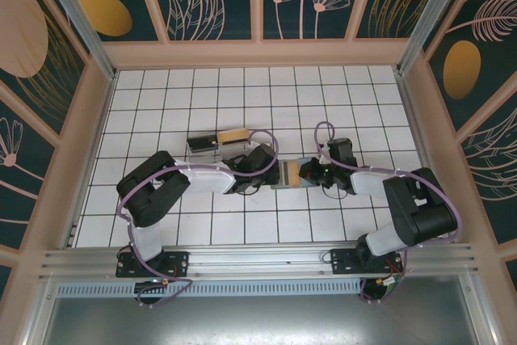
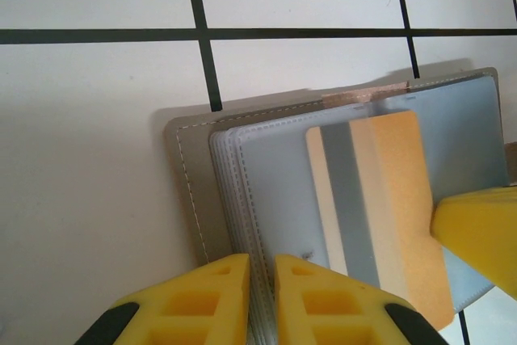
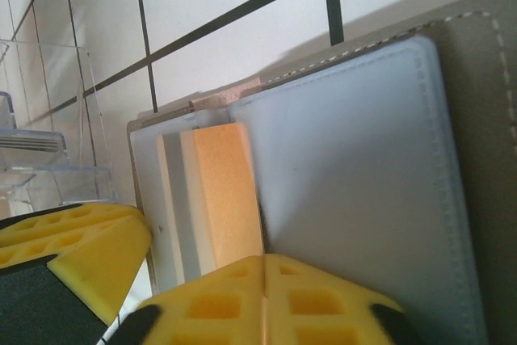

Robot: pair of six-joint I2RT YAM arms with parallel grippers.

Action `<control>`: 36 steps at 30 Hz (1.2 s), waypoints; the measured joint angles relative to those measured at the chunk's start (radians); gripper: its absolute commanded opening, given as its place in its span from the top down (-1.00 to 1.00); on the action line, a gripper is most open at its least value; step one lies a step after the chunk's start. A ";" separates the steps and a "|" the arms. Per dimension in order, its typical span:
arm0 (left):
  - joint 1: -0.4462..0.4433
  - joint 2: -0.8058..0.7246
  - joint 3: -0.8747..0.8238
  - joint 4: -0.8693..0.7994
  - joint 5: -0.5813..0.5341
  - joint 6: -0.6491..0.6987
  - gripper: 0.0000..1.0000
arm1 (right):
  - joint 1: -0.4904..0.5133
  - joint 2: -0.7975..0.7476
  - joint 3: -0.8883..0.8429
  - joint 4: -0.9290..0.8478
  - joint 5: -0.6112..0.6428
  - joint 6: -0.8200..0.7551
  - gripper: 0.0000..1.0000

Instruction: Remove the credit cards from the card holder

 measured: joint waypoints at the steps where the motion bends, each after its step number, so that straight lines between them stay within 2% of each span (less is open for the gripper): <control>1: 0.000 0.000 0.005 -0.006 0.000 0.000 0.65 | 0.000 0.000 -0.002 0.003 -0.006 0.000 0.51; 11: 0.000 0.006 0.020 -0.024 0.000 0.001 0.66 | -0.002 0.027 -0.003 0.055 -0.065 0.008 0.48; 13: 0.000 0.007 0.021 -0.024 0.000 0.003 0.66 | -0.002 0.032 -0.003 0.064 -0.071 0.011 0.58; 16: 0.000 0.007 0.021 -0.024 0.000 0.004 0.66 | -0.002 0.037 -0.005 0.063 -0.073 0.018 0.90; 17: 0.000 0.007 0.021 -0.024 0.000 0.004 0.66 | -0.003 0.037 -0.008 0.063 -0.073 0.018 0.94; 22: 0.000 0.007 0.021 -0.024 0.000 0.004 0.67 | -0.031 0.019 -0.026 0.060 -0.070 0.014 0.94; 36: 0.000 0.007 0.021 -0.024 0.001 0.008 0.65 | -0.145 -0.163 -0.080 -0.061 -0.021 -0.002 1.00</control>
